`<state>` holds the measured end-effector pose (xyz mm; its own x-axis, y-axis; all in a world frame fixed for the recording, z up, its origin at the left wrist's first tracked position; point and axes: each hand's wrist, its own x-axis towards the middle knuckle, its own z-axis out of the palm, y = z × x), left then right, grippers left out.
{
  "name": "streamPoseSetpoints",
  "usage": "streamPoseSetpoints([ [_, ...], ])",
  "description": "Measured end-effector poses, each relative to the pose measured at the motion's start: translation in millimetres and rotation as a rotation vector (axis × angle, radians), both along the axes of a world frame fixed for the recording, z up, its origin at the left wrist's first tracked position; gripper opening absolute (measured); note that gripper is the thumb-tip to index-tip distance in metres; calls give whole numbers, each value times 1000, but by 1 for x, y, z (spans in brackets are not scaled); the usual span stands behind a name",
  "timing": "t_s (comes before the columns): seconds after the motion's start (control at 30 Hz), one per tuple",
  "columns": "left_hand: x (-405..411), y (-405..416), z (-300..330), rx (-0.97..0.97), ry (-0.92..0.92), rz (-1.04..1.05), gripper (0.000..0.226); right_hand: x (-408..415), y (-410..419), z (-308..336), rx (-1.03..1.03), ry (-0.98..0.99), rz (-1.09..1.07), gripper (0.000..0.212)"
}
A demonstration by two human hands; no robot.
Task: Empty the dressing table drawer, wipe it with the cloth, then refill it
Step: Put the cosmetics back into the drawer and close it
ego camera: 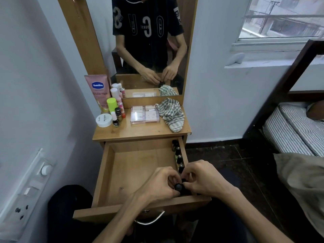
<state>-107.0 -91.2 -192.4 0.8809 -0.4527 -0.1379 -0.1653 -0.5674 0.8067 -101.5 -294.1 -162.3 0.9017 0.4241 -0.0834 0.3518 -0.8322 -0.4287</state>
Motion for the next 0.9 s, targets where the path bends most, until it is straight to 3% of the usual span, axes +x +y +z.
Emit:
streamPoseSetpoints([
  [0.23, -2, 0, -2, -71, 103, 21, 27, 0, 0, -10, -48, 18, 42, 10],
  [0.5, 1, 17, 4, -130, 164, 56, 28, 9, 2, 2, -33, 88, 52, 27],
  [0.63, 14, 42, 20, -136, -66, 229, 21, 25, 20, 27, 52, 28, 45, 26],
  [0.8, 56, 91, 61, -158, -441, 714, 16, 66, 77, 55, 270, -150, 16, 13],
  [0.9, 90, 118, 78, -39, -584, 911, 23, 103, 125, 58, 347, -277, -21, 21],
])
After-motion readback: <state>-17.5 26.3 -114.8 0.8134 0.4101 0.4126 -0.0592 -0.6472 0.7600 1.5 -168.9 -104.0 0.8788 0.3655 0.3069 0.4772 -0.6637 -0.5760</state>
